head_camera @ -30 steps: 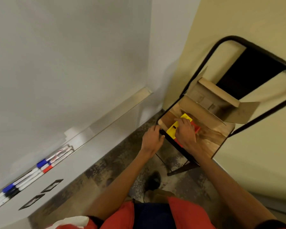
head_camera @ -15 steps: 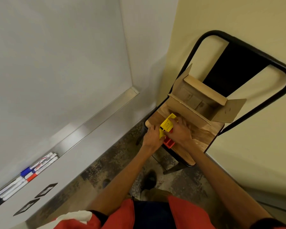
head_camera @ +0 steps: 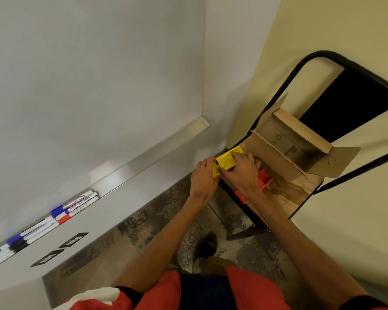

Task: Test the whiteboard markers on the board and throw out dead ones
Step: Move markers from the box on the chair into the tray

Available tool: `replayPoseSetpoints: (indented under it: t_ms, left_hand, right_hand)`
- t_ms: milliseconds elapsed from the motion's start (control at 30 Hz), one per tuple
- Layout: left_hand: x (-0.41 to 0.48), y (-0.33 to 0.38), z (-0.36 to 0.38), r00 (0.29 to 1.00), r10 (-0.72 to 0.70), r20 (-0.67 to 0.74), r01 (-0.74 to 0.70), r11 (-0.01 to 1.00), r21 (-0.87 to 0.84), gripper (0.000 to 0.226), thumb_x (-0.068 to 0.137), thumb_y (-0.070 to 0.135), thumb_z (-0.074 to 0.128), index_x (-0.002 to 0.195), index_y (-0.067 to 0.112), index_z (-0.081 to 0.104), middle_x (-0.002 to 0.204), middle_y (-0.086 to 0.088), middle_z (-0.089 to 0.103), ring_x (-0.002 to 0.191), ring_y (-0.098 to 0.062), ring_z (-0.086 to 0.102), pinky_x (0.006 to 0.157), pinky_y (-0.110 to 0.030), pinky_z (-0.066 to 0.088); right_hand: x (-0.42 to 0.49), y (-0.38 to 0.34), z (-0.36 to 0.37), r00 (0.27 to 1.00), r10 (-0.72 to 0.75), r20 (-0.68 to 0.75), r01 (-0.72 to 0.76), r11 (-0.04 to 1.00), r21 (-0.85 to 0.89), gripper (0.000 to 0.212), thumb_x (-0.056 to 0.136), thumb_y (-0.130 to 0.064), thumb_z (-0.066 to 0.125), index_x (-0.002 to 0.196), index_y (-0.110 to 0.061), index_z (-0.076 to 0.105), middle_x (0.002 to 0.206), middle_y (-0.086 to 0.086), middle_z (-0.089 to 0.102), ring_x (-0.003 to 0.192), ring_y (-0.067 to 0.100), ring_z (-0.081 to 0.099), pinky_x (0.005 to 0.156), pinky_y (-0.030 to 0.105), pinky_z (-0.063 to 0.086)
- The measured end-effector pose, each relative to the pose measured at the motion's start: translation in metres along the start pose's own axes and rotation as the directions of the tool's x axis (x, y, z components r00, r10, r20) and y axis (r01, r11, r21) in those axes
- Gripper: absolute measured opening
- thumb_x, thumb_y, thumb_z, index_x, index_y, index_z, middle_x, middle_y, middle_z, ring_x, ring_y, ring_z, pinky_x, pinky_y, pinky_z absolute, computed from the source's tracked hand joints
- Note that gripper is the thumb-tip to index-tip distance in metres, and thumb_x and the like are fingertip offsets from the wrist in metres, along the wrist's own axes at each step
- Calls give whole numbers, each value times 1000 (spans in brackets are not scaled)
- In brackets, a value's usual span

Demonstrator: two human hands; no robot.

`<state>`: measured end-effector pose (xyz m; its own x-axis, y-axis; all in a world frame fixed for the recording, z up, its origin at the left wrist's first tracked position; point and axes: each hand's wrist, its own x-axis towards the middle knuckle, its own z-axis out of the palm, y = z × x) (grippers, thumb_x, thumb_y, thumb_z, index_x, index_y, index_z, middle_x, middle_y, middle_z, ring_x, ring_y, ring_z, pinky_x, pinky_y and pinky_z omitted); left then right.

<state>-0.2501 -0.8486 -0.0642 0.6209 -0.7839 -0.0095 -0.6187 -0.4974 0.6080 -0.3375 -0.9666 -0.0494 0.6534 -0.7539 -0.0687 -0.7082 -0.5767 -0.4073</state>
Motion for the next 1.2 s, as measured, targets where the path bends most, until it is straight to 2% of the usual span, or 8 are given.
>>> replayPoseSetpoints:
  t_ms: [100,267,433,667,900,1033,1133,1200]
  left_hand:
    - [-7,-26,-31,996,-3,-91,5,1000,15,33,90,31,62,118,14,56,115,-10,66,108,-30,56,79,-40,43]
    - [-21,-87,-70,984,-41,-171,58,994,92,24,90,21,68,114,15,66,137,-10,59,124,-33,53,94,-45,46]
    - [-37,-141,-107,957,-87,-276,128,983,133,28,88,12,71,116,16,71,141,-16,56,133,-37,49,108,-52,43]
    - [-62,-201,-145,918,-157,-363,245,947,208,33,82,5,76,114,15,73,133,-18,61,122,-36,57,91,-47,55]
    - [-90,-243,-158,911,-263,-318,333,923,191,32,77,-5,74,102,13,75,115,-16,70,111,-38,64,77,-48,61]
    - [-102,-249,-161,897,-274,-347,356,913,199,21,75,2,81,92,13,76,110,-15,72,110,-38,65,84,-49,60]
    - [-109,-251,-158,884,-260,-390,366,902,229,20,75,4,83,91,15,76,112,-14,73,115,-37,64,97,-53,49]
    - [-112,-254,-151,876,-271,-400,375,904,208,15,85,8,75,98,15,75,118,-13,71,124,-34,60,108,-52,39]
  right_hand:
    - [4,-36,10,999,-37,22,35,996,88,66,74,-53,77,122,-12,59,117,9,64,114,30,51,86,40,40]
    - [8,-99,32,981,-156,116,143,983,117,71,75,-58,75,129,-16,57,121,4,64,120,27,51,94,42,33]
    - [9,-159,61,937,-299,178,276,950,143,63,82,-34,77,136,-15,51,124,6,63,120,27,50,97,43,33]
    - [7,-239,99,892,-396,217,378,918,123,49,87,-23,72,132,-15,55,118,8,65,114,29,54,92,42,36]
    - [-5,-275,142,860,-417,295,422,905,50,44,88,-22,71,128,-13,58,113,9,67,109,31,56,92,43,38]
    - [-10,-278,157,846,-419,331,416,906,81,46,88,-23,71,130,-12,57,112,8,68,109,30,57,91,43,39]
    - [-15,-277,163,852,-400,338,373,917,144,49,87,-24,73,131,-12,57,110,9,67,108,30,56,90,43,44]
    - [-17,-276,164,857,-395,330,350,917,190,51,86,-22,74,132,-10,57,110,12,65,106,31,56,87,44,49]
